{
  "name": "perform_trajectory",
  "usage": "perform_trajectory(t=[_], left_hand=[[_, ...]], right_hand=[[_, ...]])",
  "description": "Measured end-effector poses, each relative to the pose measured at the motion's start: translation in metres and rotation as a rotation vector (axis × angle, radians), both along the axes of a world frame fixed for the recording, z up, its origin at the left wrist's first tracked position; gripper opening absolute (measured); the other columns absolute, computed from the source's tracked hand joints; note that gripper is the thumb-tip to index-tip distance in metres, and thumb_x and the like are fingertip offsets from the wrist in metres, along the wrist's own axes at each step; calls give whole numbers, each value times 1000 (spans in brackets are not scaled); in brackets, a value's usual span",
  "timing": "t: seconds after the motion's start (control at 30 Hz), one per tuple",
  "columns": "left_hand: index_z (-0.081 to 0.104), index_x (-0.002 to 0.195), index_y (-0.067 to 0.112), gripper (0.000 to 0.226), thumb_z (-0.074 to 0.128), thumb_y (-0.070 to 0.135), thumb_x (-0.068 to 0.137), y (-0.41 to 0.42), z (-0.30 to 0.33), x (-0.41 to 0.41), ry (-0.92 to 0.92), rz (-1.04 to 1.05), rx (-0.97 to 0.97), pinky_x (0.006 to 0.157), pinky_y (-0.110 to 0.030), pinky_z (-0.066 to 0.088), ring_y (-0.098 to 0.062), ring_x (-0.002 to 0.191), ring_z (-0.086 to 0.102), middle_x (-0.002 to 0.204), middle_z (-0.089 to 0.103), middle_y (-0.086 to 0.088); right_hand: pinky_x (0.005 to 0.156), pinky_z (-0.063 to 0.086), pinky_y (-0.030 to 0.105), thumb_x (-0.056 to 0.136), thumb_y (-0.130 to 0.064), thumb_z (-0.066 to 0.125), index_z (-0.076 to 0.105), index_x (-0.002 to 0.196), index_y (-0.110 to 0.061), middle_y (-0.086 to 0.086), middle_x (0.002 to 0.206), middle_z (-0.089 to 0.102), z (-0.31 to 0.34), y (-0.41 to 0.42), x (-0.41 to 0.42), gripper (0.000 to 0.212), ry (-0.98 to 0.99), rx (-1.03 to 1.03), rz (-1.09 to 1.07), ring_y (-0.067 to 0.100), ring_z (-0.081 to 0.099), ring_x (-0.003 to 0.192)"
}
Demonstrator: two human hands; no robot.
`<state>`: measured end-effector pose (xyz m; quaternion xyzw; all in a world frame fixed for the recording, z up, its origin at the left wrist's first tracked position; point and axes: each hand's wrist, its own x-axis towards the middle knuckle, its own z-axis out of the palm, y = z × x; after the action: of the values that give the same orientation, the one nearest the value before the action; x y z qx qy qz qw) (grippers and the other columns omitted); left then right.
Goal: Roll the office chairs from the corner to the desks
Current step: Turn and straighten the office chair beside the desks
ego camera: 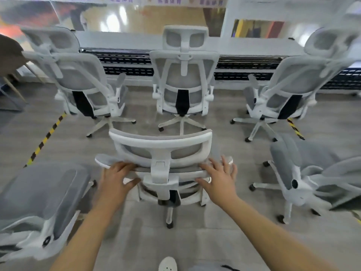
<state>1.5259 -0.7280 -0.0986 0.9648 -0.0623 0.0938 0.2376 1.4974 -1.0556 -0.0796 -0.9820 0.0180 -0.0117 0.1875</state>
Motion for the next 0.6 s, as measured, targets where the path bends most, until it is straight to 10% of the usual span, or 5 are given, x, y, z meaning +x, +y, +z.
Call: perform_trajectory(t=[0.2,0.6], left_hand=[[65,118,32,54,44,61,78,12,-10,30,-45,-63,61,113,-48,8,-18,124,48,124,61,5],[65,117,34,47,48,58,80,5,-15,41,-69,-170,23,110,-54,19,-16,118,48,119,63,9]], right_hand=[[115,-8,65,87,-69,44,18,148,-46,-9,164,-11,-7,30,-8,70,113,27,-147,29,-28,146],[114,13,64,74,-85,28,41,125,-49,-16,163,-2,1,24,26,64,155,252,-340,10,-23,147]])
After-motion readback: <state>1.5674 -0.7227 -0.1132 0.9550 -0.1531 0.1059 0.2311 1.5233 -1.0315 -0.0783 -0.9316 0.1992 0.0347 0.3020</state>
